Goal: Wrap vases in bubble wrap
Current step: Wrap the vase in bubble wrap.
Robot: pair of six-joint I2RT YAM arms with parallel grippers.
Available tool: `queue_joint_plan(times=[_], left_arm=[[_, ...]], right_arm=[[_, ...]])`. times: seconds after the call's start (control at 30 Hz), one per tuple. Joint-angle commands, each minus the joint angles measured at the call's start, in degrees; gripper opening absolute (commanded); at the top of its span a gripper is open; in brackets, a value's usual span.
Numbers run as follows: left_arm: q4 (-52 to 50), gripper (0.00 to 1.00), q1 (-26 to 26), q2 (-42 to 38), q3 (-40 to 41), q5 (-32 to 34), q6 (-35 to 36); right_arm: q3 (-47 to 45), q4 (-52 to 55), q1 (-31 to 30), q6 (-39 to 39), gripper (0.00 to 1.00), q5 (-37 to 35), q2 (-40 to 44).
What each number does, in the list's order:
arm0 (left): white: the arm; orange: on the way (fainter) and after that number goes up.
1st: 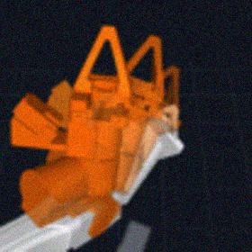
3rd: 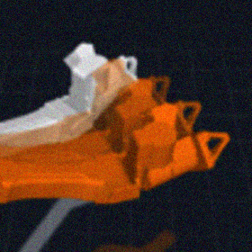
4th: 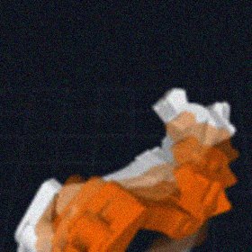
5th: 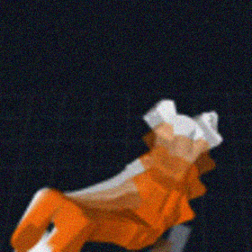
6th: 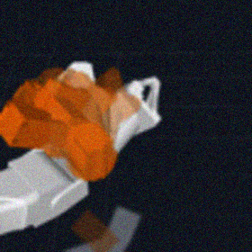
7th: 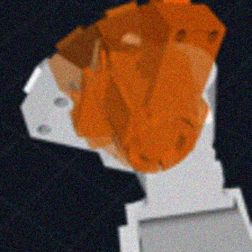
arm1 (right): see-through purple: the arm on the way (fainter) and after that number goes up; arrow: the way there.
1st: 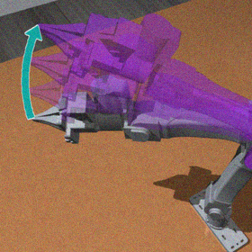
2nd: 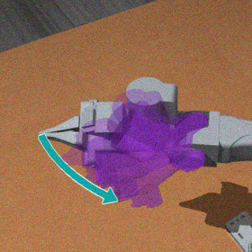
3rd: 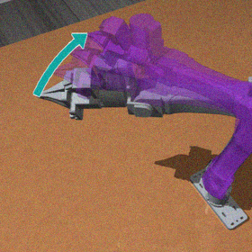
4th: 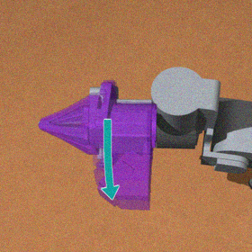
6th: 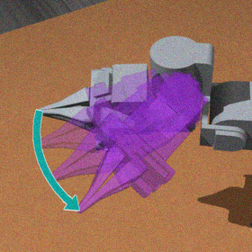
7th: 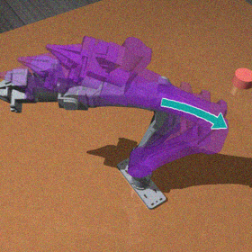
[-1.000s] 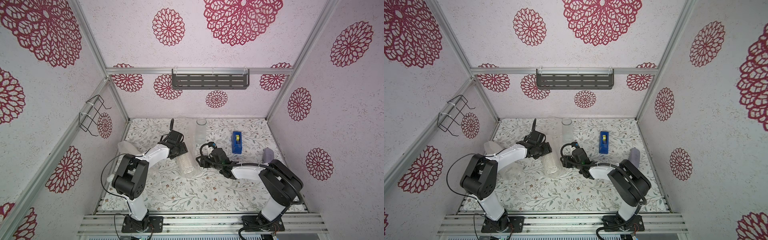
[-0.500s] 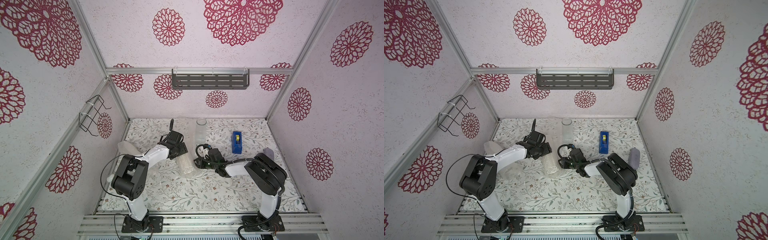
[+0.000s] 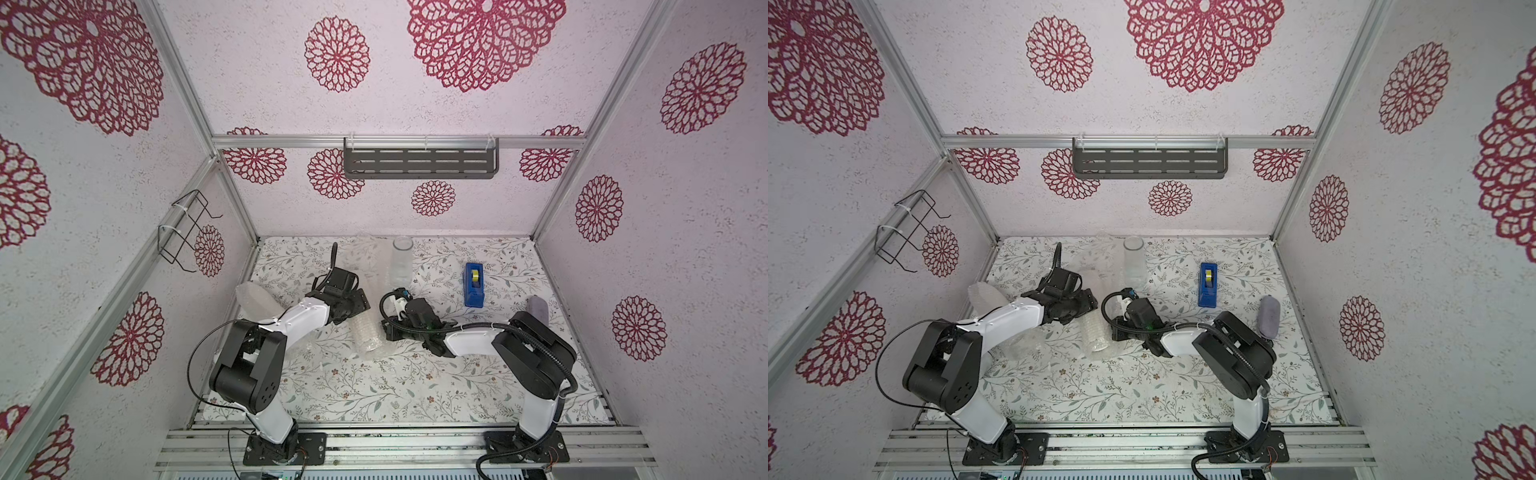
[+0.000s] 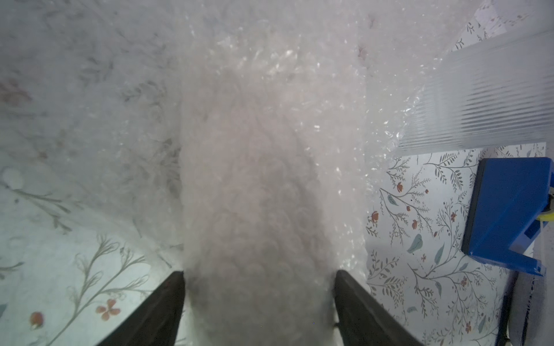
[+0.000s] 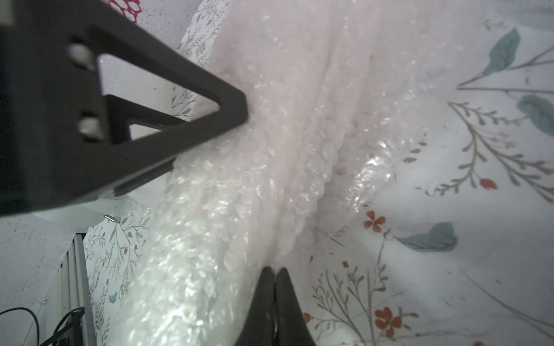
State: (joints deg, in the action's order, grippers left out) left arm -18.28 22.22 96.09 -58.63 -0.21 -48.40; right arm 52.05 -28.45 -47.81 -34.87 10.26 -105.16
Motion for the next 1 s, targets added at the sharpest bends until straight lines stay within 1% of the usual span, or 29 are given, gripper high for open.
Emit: queue_joint_plan(times=[0.0,0.27,0.5,0.6,0.8,0.97], left_arm=[[-1.1,0.80,-0.3,-1.1,0.8,-0.9,0.1],[-0.3,0.83,-0.3,-2.5,-0.4,-3.2,0.6],[-0.1,0.96,-0.3,-3.9,-1.6,-4.4,2.1],[0.7,0.98,-0.2,-3.2,-2.4,-6.9,4.4],[0.4,1.00,-0.2,-0.5,-3.6,-9.1,6.1],[1.2,0.98,-0.2,-0.4,-3.3,-9.8,6.9]], right_arm=[[1.3,0.4,-0.8,2.6,0.05,-2.0,3.1],[2.2,-3.6,-1.7,1.9,0.03,1.1,1.7],[3.7,-4.3,-2.3,1.6,0.03,2.3,0.1],[4.4,-4.6,-2.5,1.8,0.03,2.8,-0.4],[5.9,-5.1,-3.2,2.3,0.04,3.7,-1.4],[5.7,-6.9,-3.6,2.5,0.04,4.0,-1.0]])
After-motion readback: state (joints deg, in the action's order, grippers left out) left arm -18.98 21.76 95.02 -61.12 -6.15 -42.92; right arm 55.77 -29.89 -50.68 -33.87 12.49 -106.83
